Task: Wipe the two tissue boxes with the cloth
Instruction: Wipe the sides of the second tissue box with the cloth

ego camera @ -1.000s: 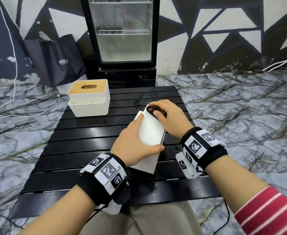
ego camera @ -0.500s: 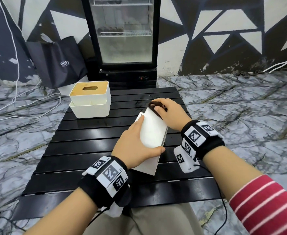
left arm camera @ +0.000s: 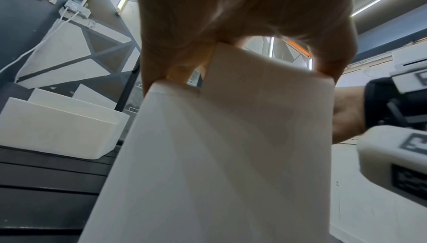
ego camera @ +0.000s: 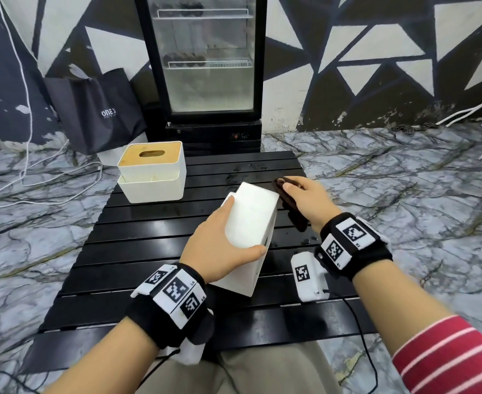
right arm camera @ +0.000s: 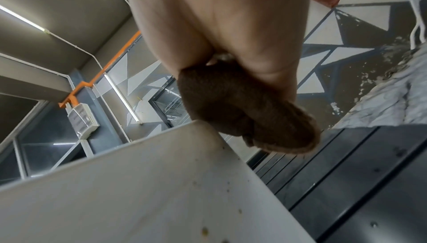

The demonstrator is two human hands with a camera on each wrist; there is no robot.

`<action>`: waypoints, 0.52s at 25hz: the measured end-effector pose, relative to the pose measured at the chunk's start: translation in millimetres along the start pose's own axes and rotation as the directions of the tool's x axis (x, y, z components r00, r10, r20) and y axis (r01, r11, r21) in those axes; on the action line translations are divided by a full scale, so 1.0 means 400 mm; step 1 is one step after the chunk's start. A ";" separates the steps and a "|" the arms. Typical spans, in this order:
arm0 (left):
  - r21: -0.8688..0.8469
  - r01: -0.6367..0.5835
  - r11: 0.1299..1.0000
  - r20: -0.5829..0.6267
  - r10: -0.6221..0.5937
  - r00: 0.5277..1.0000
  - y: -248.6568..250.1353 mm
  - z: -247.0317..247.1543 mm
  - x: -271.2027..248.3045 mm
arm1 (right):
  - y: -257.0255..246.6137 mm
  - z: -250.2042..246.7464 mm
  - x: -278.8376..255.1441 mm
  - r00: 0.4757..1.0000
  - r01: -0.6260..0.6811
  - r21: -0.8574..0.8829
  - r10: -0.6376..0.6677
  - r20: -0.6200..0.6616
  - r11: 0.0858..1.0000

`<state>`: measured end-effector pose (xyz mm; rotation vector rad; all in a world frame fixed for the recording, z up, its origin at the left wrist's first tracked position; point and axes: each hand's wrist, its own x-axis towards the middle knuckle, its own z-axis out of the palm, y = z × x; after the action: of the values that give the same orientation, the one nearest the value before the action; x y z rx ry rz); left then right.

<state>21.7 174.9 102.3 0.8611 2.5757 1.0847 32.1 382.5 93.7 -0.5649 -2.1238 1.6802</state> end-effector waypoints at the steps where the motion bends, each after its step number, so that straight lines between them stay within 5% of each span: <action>1: -0.008 0.010 1.000 -0.004 -0.010 1.000 -0.003 -0.007 -0.001 | 0.004 0.010 -0.009 1.000 0.009 0.039 -0.008 -0.030 0.999; 6: -0.115 0.074 0.991 -0.040 -0.079 0.996 -0.024 -0.054 0.004 | -0.036 0.089 -0.060 0.991 0.115 0.172 -0.101 -0.092 0.978; 9: -0.154 0.079 0.985 -0.068 -0.090 0.994 -0.028 -0.071 0.005 | -0.076 0.133 -0.099 0.957 0.283 0.071 -0.276 -0.089 0.957; 13: -0.228 0.052 0.972 -0.100 -0.077 0.992 -0.044 -0.073 0.016 | -0.098 0.172 -0.154 0.835 0.549 -0.181 -0.529 0.151 0.816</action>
<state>-2.8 151.8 110.8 0.6759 2.4812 1.4065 45.6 285.2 114.2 0.0809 -2.2638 1.1802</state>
